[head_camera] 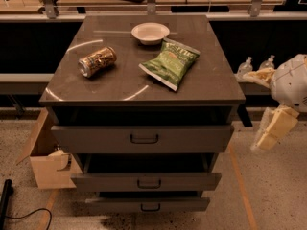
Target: Open top drawer
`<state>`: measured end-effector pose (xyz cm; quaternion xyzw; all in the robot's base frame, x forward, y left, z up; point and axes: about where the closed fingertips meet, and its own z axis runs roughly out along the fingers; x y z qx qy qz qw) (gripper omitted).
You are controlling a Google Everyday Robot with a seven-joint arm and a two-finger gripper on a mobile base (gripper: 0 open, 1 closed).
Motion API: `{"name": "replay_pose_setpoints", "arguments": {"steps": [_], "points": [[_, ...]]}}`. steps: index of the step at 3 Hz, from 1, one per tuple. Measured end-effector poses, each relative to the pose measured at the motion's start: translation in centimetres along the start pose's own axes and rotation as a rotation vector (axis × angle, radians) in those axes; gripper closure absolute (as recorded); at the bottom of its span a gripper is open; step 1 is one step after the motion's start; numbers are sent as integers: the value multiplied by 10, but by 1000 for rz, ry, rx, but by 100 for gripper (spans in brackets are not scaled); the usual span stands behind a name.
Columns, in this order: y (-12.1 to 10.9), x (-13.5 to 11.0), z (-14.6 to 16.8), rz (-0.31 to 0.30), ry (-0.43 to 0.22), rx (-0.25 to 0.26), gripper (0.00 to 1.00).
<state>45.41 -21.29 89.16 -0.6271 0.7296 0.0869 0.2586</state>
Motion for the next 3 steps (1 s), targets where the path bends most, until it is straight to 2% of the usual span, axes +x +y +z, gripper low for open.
{"name": "replay_pose_setpoints", "arguments": {"steps": [1,2,3], "points": [[16,21,53,-46,-45,-66,0],[16,21,53,-46,-45,-66,0],[28,21,76,-20,-88,-86,0]]}}
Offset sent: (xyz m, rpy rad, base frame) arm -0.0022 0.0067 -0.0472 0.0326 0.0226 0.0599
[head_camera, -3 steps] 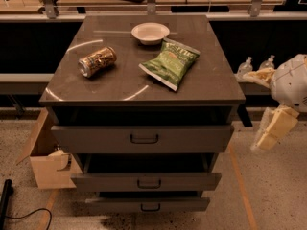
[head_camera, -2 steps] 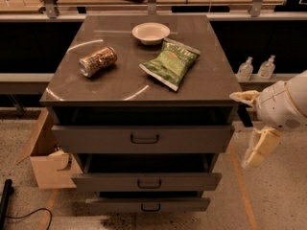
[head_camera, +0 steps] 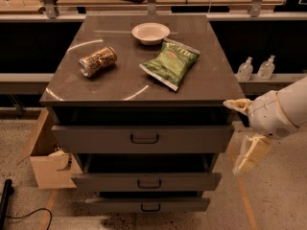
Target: Open top drawer
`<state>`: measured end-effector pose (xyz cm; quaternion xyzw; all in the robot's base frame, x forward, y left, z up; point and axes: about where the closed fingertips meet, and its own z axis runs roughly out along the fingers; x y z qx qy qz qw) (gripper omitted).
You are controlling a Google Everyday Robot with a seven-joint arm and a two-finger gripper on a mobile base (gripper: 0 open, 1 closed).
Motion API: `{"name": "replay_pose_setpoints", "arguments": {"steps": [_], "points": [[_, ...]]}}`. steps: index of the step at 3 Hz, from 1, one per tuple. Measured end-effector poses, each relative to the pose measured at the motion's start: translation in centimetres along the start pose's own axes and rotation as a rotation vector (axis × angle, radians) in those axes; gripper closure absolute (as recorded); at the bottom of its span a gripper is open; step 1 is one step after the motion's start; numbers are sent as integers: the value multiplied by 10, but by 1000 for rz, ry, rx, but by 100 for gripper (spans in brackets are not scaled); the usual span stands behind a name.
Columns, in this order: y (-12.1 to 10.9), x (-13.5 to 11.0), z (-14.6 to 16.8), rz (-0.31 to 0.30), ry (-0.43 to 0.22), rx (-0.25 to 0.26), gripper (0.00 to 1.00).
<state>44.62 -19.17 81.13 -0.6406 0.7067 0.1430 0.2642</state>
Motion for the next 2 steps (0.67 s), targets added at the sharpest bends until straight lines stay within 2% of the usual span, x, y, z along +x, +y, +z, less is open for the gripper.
{"name": "replay_pose_setpoints", "arguments": {"steps": [1,2], "points": [[12,-2,42,2,-48,-38,0],[14,-7,72,-14,-82,-55,0]]}}
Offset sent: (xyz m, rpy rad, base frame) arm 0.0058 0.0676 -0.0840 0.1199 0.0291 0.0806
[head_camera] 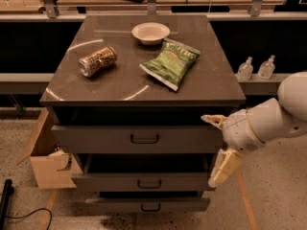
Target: Open top drawer
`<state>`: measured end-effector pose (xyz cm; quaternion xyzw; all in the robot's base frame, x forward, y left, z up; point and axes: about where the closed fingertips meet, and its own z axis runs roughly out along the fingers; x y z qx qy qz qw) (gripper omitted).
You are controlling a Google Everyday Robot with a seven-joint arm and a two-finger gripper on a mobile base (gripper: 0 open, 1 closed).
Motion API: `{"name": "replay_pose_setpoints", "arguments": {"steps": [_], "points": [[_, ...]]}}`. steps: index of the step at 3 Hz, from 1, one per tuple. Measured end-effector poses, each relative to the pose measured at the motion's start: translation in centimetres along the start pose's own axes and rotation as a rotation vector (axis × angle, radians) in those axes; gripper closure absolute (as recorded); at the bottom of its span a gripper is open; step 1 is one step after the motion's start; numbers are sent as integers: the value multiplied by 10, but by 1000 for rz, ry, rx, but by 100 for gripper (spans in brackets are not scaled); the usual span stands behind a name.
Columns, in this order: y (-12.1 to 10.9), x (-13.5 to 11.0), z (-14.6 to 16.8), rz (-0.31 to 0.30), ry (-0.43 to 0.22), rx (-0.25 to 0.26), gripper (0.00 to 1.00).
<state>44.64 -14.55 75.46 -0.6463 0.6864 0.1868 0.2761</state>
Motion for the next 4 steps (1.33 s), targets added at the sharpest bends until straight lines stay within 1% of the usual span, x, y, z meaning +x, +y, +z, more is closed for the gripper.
{"name": "replay_pose_setpoints", "arguments": {"steps": [1,2,3,4], "points": [[-9,6,28,-19,-10,-12,0],[-24,19,52,-40,-2,-23,0],[-34,23,64,-55,6,-26,0],[-49,26,63,-67,32,-2,0]]}}
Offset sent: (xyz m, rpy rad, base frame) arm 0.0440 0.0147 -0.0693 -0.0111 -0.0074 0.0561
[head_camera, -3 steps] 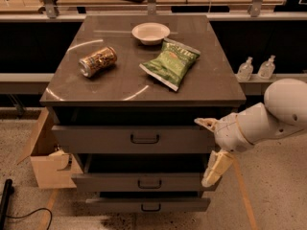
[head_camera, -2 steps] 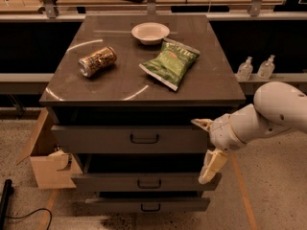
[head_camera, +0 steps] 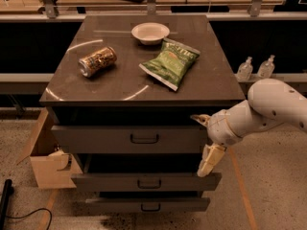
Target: Open top drawer
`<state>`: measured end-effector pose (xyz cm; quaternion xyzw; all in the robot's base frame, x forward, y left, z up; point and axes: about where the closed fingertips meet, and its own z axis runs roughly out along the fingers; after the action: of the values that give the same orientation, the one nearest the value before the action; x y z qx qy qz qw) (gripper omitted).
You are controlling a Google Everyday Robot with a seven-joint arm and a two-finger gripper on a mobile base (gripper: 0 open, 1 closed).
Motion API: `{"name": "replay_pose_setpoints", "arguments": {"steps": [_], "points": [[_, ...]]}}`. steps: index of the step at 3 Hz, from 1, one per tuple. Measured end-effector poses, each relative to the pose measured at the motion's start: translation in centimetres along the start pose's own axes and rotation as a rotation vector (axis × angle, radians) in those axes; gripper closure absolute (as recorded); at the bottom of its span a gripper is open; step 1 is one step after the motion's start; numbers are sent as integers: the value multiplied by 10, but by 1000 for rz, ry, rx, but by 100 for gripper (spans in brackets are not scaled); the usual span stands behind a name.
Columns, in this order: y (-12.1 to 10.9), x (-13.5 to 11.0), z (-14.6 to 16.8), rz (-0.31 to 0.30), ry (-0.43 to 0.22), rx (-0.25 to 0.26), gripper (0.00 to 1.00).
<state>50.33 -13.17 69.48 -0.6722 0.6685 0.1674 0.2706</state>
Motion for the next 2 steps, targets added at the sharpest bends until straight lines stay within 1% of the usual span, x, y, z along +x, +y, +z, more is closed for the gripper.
{"name": "replay_pose_setpoints", "arguments": {"steps": [1,2], "points": [[-7,2,2,-3,13,5,0],[-9,4,8,-5,19,-8,10]]}}
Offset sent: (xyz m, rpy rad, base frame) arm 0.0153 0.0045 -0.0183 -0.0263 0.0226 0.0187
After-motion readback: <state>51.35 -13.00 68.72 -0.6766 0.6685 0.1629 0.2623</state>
